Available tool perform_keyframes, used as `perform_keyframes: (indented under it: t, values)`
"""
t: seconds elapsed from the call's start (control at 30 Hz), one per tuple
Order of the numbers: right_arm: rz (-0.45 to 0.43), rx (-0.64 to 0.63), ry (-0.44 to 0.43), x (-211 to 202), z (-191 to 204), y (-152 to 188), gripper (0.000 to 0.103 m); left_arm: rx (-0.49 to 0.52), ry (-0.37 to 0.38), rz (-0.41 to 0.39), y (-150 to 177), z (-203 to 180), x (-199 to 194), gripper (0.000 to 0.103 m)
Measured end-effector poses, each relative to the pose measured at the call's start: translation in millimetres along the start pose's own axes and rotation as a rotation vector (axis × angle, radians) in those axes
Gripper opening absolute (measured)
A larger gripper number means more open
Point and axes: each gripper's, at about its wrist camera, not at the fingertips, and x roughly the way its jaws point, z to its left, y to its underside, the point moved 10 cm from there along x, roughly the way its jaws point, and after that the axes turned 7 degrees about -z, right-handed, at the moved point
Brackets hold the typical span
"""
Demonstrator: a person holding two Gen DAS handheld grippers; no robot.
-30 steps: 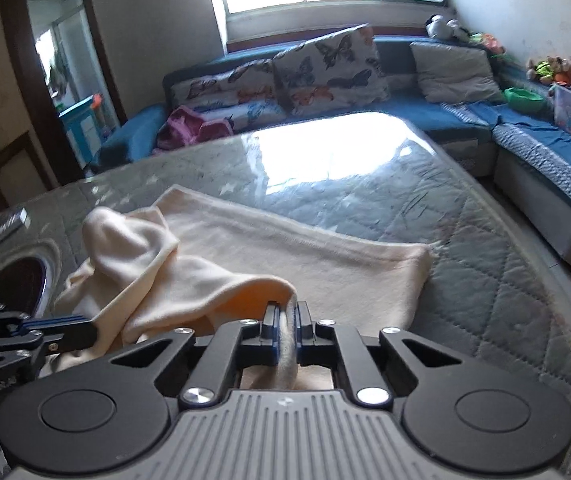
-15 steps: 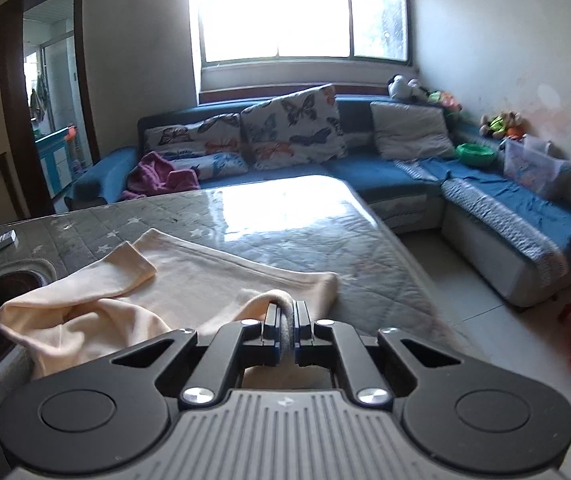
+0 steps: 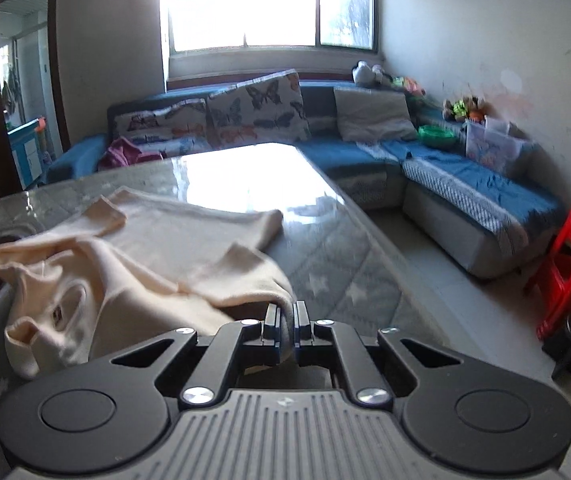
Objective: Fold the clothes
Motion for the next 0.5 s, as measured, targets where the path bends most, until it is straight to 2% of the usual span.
perform_keyframes:
  t: [0.03,0.1,0.13,0.23,0.33,0.37,0.4,0.43,0.47,0.5]
  values:
    - [0.009,0.004,0.000,0.1,-0.9,4.3,0.005,0.000,0.002,0.006,-1.5,-3.2,7.0,0.028]
    - [0.022,0.013,0.002,1.3,-2.3,10.2,0.006,-0.005,0.003,0.020,-4.2,-8.4,22.1,0.041]
    - [0.029,0.020,0.001,2.4,-3.1,12.7,0.006,-0.009,0.005,0.028,-5.5,-10.5,30.0,0.045]
    - [0.048,0.034,0.003,6.3,-4.6,19.3,0.008,-0.025,0.012,0.050,-9.3,-14.7,51.9,0.049]
    - [0.064,0.052,-0.001,11.2,-5.1,23.4,0.010,-0.026,0.000,0.073,-8.4,-14.4,71.6,0.050]
    - [0.069,0.058,-0.004,12.6,-5.5,24.4,0.010,-0.026,0.002,0.079,-6.8,-13.7,76.9,0.049]
    - [0.072,0.060,-0.007,13.9,-5.4,25.3,0.010,-0.032,0.007,0.084,-5.2,-12.0,81.0,0.043]
    - [0.074,0.060,-0.011,15.2,-5.0,26.2,0.010,-0.045,0.014,0.090,-3.5,-9.5,84.1,0.020]
    - [0.074,0.057,-0.012,15.7,-4.5,26.4,0.010,-0.062,0.026,0.093,-2.3,-7.1,85.9,0.010]
    - [0.071,0.053,-0.013,15.9,-4.0,26.3,0.009,-0.078,0.041,0.089,-2.3,-4.3,84.4,0.008]
